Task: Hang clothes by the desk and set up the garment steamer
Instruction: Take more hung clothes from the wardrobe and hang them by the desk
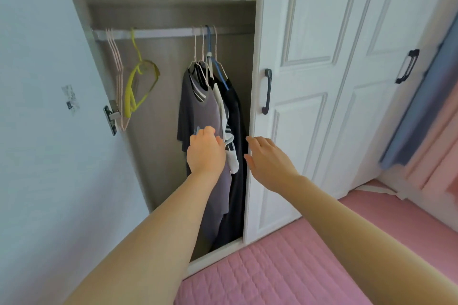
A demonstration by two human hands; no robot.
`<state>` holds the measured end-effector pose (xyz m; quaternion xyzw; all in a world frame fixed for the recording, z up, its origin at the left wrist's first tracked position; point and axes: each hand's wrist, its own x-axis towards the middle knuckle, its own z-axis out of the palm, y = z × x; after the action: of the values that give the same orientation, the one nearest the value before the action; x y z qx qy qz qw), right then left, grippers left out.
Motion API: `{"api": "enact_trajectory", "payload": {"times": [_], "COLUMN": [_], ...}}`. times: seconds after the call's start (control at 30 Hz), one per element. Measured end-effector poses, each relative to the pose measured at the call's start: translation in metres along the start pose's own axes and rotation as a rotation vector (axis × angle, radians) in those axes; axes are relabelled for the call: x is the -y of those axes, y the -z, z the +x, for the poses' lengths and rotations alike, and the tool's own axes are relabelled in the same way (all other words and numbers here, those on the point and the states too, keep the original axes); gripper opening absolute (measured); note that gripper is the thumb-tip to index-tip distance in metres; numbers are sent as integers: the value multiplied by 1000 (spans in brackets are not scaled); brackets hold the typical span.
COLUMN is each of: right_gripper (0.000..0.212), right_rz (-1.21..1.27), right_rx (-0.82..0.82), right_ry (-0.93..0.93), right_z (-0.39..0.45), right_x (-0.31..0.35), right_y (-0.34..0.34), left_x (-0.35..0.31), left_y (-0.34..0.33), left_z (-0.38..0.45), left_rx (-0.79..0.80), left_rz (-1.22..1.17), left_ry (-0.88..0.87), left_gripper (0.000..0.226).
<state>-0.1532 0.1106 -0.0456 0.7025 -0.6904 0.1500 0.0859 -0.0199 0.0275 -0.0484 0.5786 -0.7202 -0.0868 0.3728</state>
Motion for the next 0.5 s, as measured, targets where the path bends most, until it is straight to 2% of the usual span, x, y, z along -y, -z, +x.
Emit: {"api": "enact_trajectory", "payload": {"times": [0.1,0.27,0.5], "right_gripper": [38,40,35], "right_rz": [91,141,149], "right_rx": [2,-40,-81], "right_ry": [-39,4,45], "right_z": [40,94,148], "right_x": [0,4,6], "right_y": [6,12,12], "left_x": [1,-3,-5], "left_y": [-3,-6,-17], "left_z": [38,94,133], "left_rx": [-20,-23,13], "left_rz": [-52,-178,-162], "left_ry": [55,120,93], "left_gripper": [26,27,33]}}
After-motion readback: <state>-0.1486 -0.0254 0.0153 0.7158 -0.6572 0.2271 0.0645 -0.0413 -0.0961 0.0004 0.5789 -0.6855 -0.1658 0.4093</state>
